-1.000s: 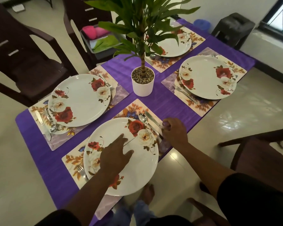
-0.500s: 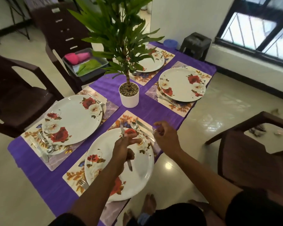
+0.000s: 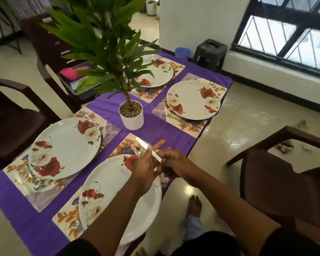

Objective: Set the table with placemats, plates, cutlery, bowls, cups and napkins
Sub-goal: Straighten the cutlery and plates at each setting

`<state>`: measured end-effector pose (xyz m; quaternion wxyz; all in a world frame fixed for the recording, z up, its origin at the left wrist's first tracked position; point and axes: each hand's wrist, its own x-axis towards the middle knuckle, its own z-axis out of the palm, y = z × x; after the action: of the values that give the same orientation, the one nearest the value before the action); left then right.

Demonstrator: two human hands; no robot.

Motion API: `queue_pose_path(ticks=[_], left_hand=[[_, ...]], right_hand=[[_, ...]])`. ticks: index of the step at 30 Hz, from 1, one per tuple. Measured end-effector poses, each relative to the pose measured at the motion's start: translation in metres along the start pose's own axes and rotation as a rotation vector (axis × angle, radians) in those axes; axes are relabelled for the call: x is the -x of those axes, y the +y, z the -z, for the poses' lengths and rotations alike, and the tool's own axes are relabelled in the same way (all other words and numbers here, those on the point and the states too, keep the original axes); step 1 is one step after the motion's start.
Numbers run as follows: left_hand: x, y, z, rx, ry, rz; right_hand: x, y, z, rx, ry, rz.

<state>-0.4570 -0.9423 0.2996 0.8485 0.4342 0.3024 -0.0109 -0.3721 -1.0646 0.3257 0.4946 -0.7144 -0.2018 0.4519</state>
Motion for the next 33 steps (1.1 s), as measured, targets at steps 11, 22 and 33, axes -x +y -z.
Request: queue_pose_path(ticks=[11, 22, 33], left_hand=[[-0.134, 0.008, -0.119, -0.045, 0.344, -0.14], [-0.234, 0.049, -0.224, -0.049, 0.574, -0.186], [-0.314, 0.051, -0.267, 0.446, 0.172, 0.278]], right_hand=[[-0.063, 0.017, 0.188, -0.409, -0.03, -0.097], [-0.102, 0.012, 0.353, -0.317, -0.148, -0.171], [-0.157, -0.016, 0.462, -0.469, -0.03, 0.069]])
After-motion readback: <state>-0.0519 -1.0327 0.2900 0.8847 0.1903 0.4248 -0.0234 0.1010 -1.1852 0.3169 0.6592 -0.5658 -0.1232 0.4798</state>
